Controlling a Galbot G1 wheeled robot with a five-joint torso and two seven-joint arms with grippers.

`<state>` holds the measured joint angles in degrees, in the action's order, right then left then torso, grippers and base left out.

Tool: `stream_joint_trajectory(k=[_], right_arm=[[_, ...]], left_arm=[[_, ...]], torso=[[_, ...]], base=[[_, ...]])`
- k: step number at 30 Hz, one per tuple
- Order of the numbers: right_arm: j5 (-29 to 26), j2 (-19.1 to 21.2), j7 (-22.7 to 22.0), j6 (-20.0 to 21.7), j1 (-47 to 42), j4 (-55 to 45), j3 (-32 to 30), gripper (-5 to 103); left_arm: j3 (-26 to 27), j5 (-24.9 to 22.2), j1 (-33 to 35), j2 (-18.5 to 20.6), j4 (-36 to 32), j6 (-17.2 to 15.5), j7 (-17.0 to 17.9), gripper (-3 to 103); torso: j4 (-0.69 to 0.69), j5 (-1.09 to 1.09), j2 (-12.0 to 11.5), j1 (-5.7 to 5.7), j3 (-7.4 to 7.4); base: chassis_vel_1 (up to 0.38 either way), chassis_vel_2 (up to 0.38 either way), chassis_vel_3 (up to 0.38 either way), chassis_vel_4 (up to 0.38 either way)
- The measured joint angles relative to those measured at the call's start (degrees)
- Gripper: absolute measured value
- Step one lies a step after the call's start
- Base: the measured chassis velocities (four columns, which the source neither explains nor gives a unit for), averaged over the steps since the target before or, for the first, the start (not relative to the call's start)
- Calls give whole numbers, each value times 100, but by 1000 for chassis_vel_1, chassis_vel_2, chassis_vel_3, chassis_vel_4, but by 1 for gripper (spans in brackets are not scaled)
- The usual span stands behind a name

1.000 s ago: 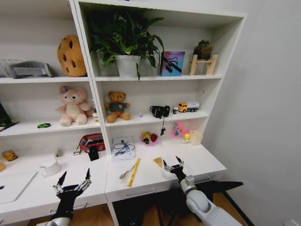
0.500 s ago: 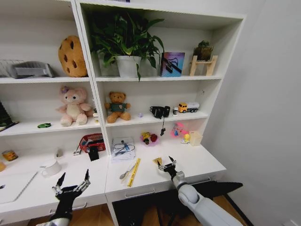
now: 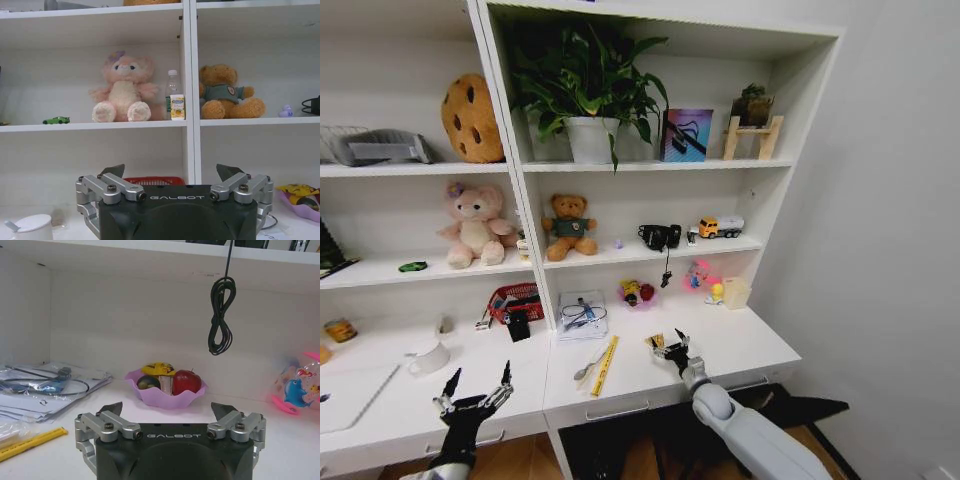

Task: Organize the objects on the table.

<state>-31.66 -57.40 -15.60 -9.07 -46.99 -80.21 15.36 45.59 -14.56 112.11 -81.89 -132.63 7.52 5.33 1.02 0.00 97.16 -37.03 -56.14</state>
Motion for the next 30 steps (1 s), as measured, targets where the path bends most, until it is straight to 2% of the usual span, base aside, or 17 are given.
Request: stream_joint_trajectory(k=[1,2,8,17,19,20,22,25,28,29,30], right_arm=[[-18,0,0,10,46,6,31,99],[-36,-1,-2,20,87,13,87,92],[-105,12,-84,106,70,-24,223,85],[-318,27,-195,270,78,-11,288,91],[-429,19,-222,330,185,55,342,84],[-429,19,-222,330,185,55,342,84],[-554,15,-261,403,315,75,413,73],[-645,9,-307,453,385,73,449,67],[-866,3,-467,599,399,-32,475,50],[-866,3,-467,599,399,-32,475,50],[-891,23,-505,658,293,-87,477,45]], left_arm=[[9,-7,1,6,0,0,0,100],[18,-18,3,9,-1,0,0,100],[13,-24,8,-9,-5,0,0,100],[-25,5,34,-44,-5,13,-9,100],[-18,5,45,-45,2,29,-13,100],[-18,5,45,-45,2,29,-13,100],[-13,5,63,-54,26,50,-23,100],[-6,5,67,-64,43,66,-26,100],[23,-8,71,-76,53,84,-33,100],[23,-8,71,-76,53,84,-33,100],[43,-28,70,-75,59,88,-34,100]], torso=[[-1,0,0,0,0],[-1,-1,1,1,1],[-1,0,1,1,1],[0,0,1,1,1],[-1,0,1,2,1],[-1,0,1,2,1],[0,0,1,2,1],[-1,0,1,2,1],[-2,0,1,1,1],[-2,0,1,1,1],[-1,0,1,1,1]], base=[[0,0,0,0],[0,0,0,0],[0,0,0,0],[0,0,0,0],[0,0,0,0],[0,0,0,0],[0,0,0,0],[0,0,0,0],[0,0,0,0],[0,0,0,0],[0,0,0,0]])
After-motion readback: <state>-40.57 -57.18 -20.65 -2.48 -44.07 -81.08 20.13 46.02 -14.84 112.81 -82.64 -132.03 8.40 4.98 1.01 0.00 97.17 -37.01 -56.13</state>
